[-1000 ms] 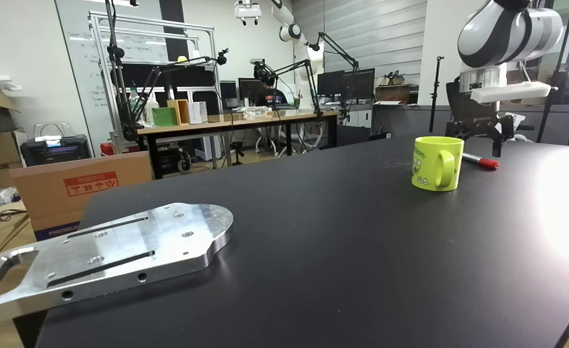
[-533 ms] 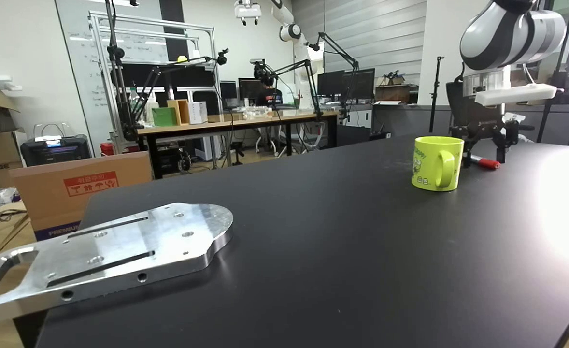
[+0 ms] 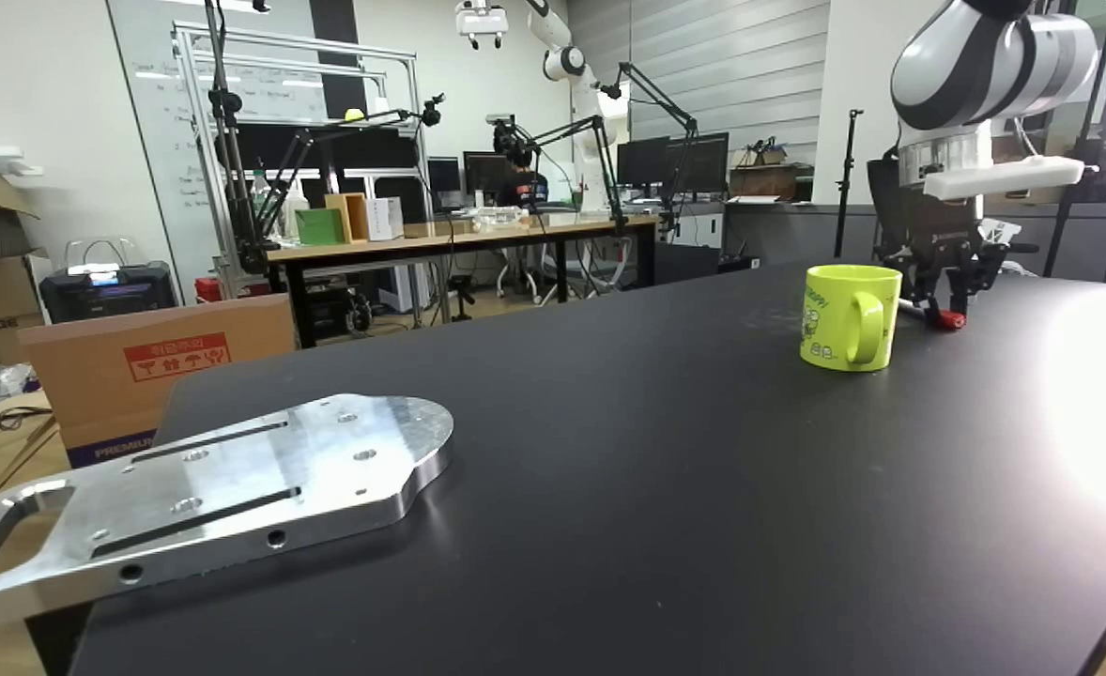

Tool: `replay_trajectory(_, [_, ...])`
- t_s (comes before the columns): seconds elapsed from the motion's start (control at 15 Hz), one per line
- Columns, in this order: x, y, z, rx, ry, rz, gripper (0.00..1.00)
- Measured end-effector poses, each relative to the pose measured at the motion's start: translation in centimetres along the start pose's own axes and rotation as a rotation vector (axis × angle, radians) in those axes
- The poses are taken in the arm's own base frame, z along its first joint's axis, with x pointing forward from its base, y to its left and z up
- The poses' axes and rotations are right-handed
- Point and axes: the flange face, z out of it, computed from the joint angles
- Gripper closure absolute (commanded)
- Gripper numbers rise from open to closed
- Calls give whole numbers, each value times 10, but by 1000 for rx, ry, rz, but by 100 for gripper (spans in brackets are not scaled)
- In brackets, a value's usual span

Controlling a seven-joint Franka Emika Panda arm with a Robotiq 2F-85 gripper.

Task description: Put the red marker in the mug

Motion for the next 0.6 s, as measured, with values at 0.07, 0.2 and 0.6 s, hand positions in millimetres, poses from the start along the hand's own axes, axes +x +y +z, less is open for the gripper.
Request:
replay_trajectory(0.07, [-2, 0, -1, 0, -25, 6, 94])
replay_trajectory(0.2, [-8, -2, -1, 11, -92, 23, 94])
replay_trajectory(0.6, [-18, -30, -37, 112, -189, 49, 94])
